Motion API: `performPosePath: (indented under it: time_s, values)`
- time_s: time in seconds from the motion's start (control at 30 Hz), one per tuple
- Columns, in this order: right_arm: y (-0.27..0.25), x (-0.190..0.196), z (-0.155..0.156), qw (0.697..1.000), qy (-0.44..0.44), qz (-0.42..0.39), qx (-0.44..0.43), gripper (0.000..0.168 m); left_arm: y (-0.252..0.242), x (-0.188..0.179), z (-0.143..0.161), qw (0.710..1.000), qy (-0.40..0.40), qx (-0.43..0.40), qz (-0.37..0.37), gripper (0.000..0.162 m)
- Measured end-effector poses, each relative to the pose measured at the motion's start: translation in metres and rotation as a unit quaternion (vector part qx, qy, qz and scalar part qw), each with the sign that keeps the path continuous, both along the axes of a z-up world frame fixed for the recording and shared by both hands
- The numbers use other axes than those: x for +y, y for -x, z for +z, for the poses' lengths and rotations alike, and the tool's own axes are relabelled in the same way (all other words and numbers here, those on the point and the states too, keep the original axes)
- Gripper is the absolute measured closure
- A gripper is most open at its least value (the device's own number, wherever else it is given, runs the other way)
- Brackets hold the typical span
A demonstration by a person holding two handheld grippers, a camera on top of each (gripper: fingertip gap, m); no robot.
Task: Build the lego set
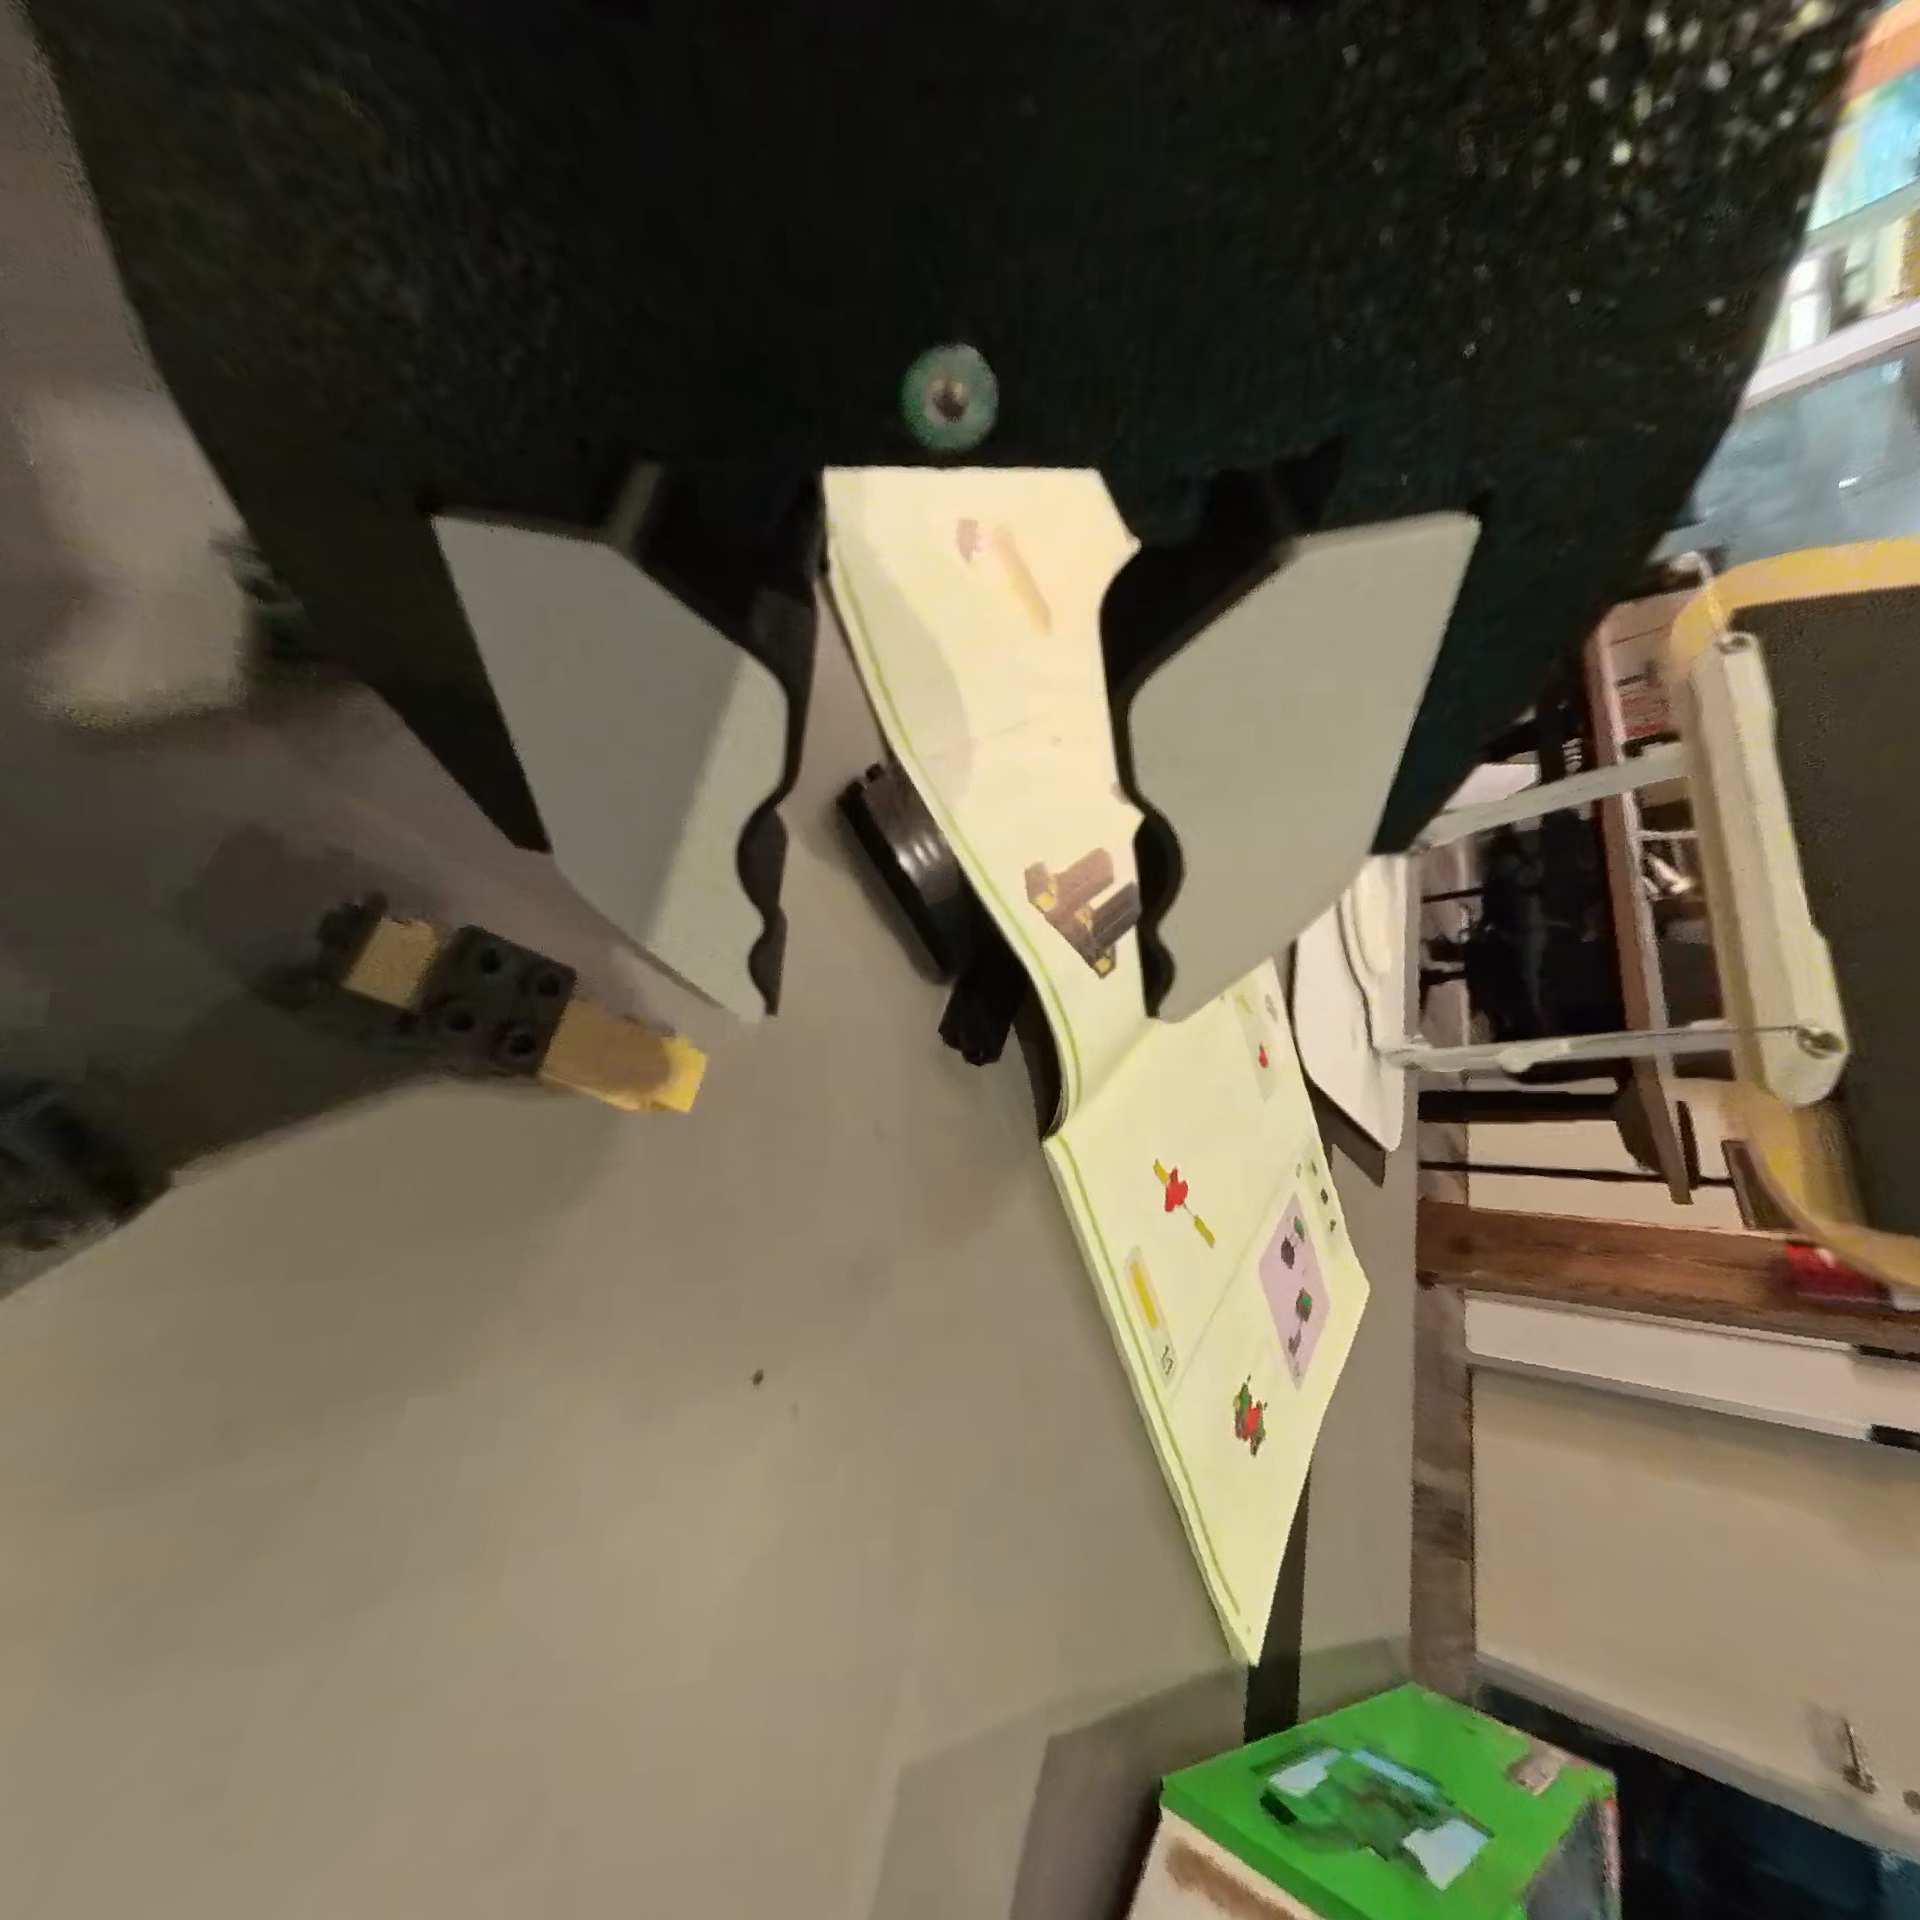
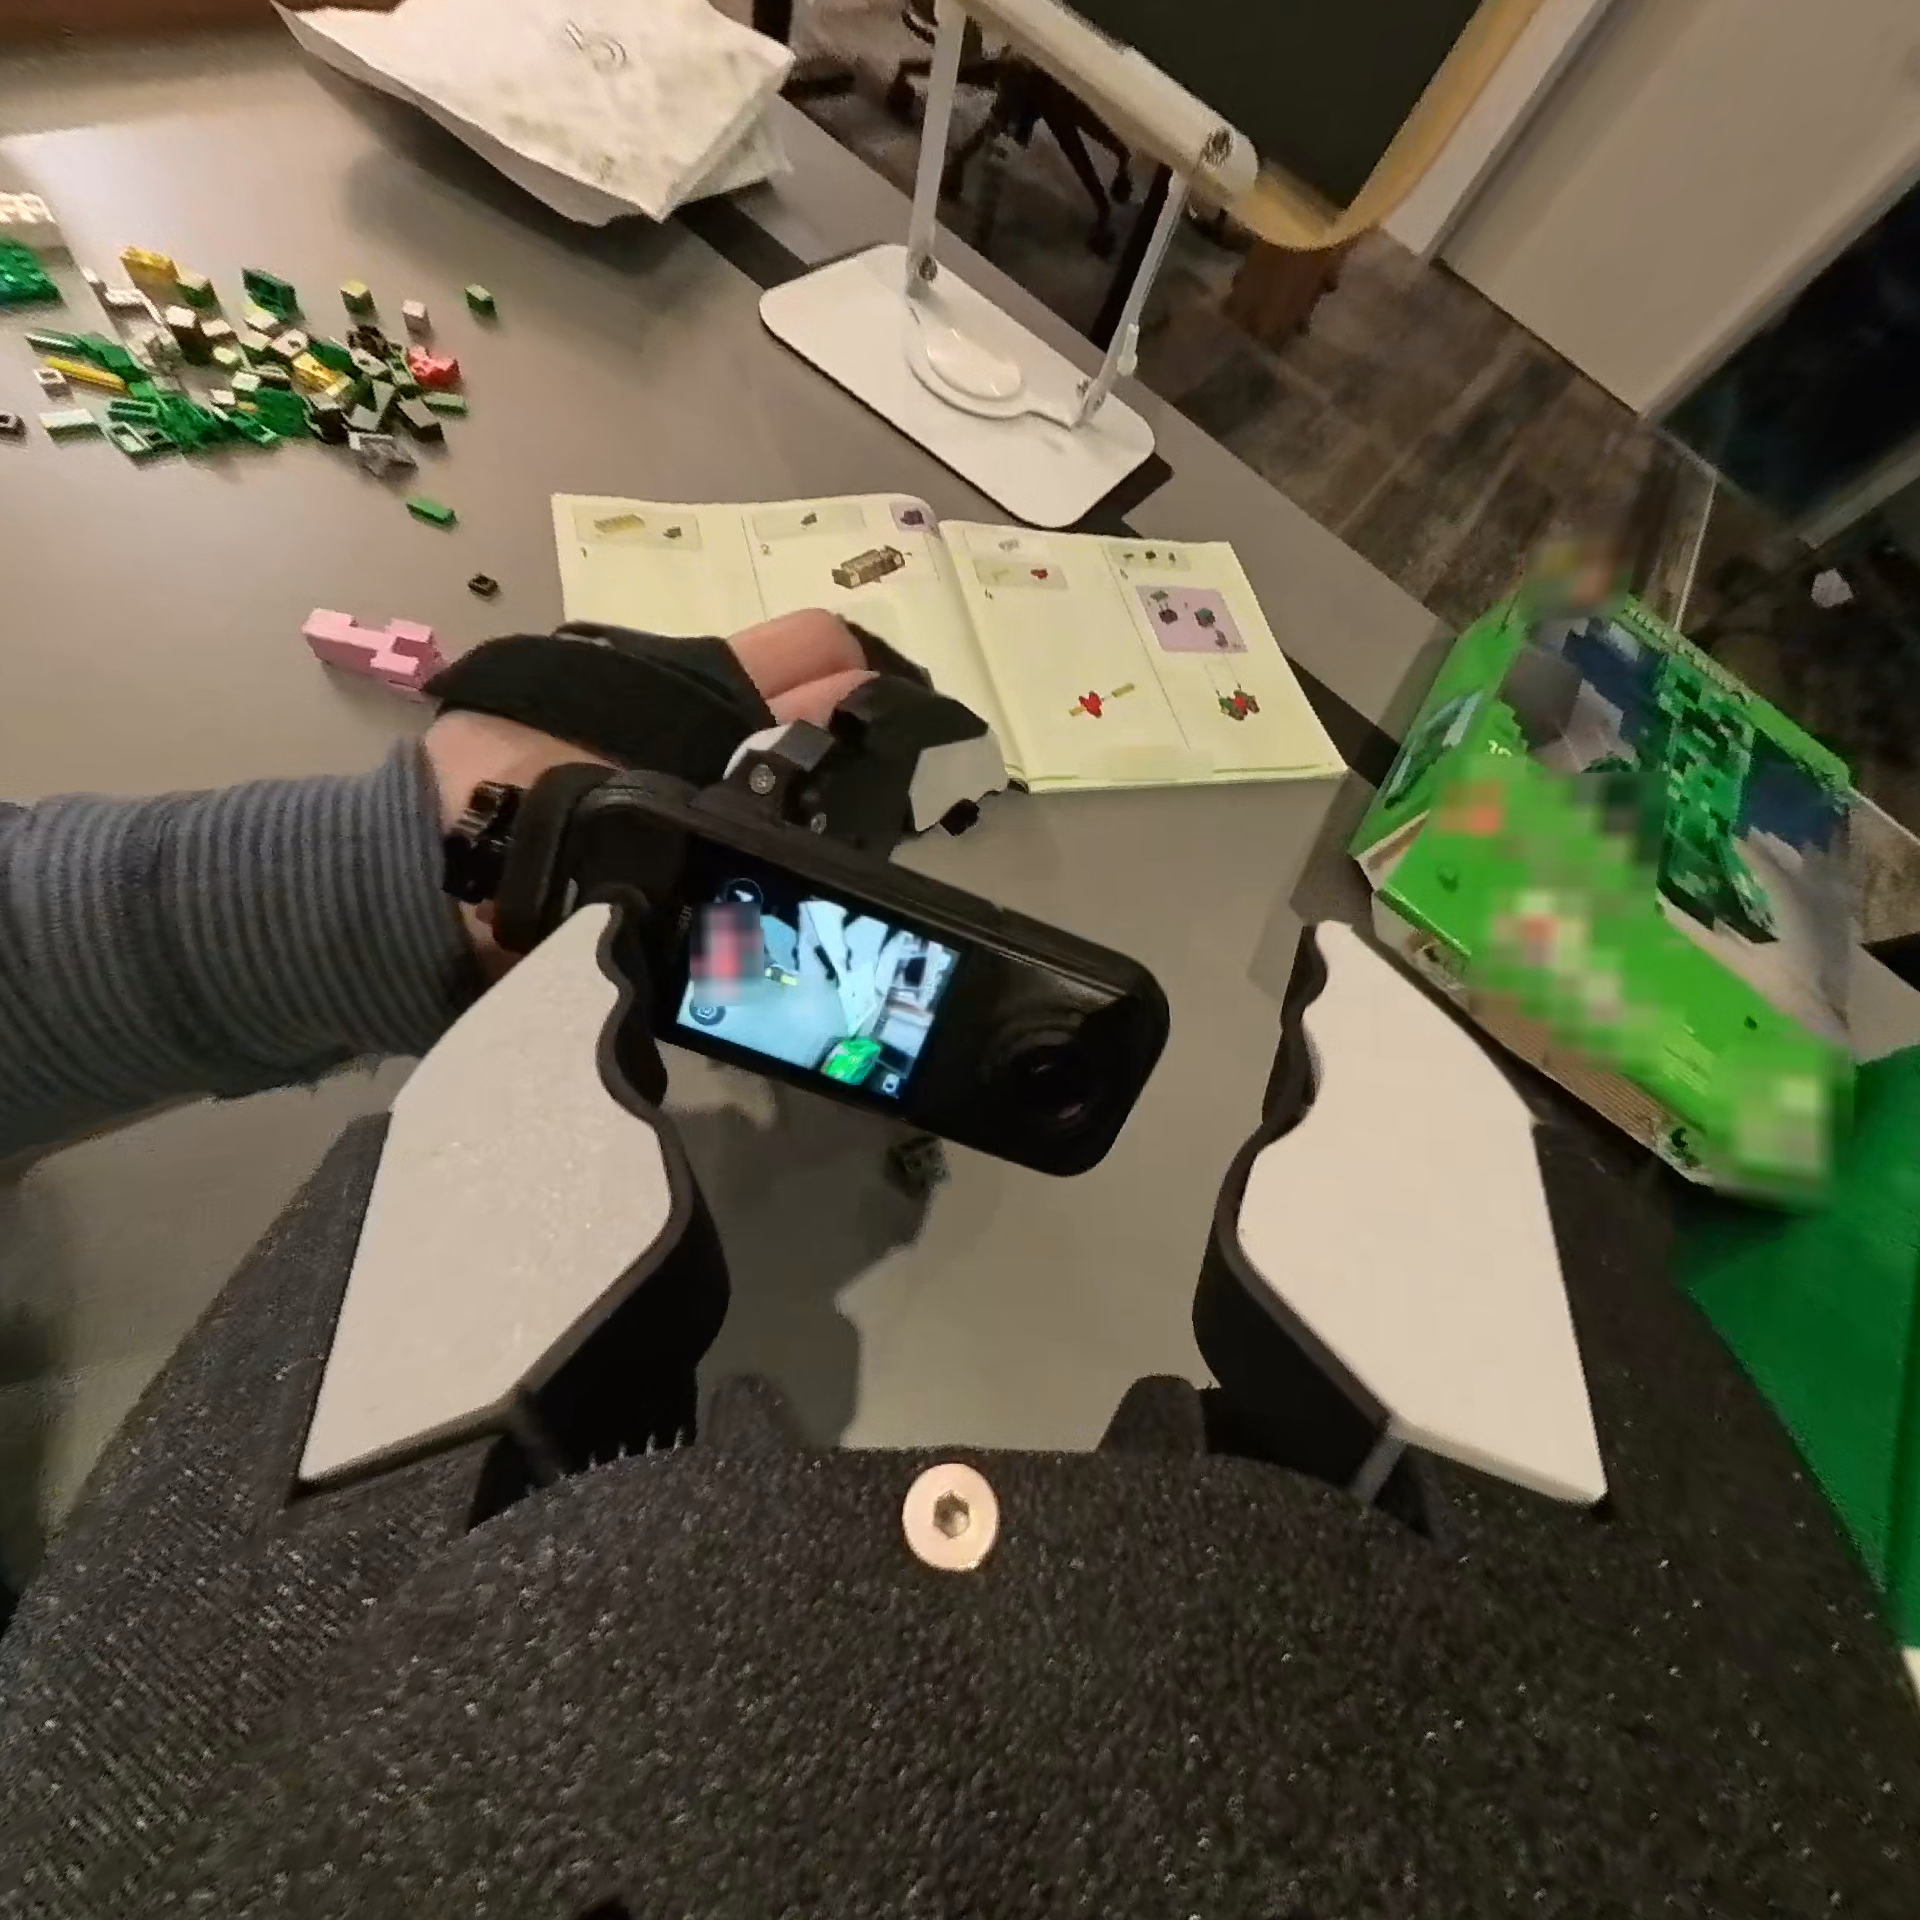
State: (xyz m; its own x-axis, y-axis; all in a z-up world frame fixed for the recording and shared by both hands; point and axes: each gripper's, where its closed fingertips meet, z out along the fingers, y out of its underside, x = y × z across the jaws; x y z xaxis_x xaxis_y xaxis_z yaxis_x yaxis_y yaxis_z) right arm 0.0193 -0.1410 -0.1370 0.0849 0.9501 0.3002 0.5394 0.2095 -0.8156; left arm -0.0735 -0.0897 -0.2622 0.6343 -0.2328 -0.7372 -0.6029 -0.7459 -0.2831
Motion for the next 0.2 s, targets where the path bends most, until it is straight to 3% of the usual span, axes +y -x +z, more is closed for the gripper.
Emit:
performPosePath:
  time_s: [0.2]
  values:
    - [-0.003, 0.011, -0.009, 0.999, 0.008, -0.02, -0.028, 0.064, 0.014, 0.006, -0.006, 0.997, 0.052, 0.064, -0.003, 0.099]
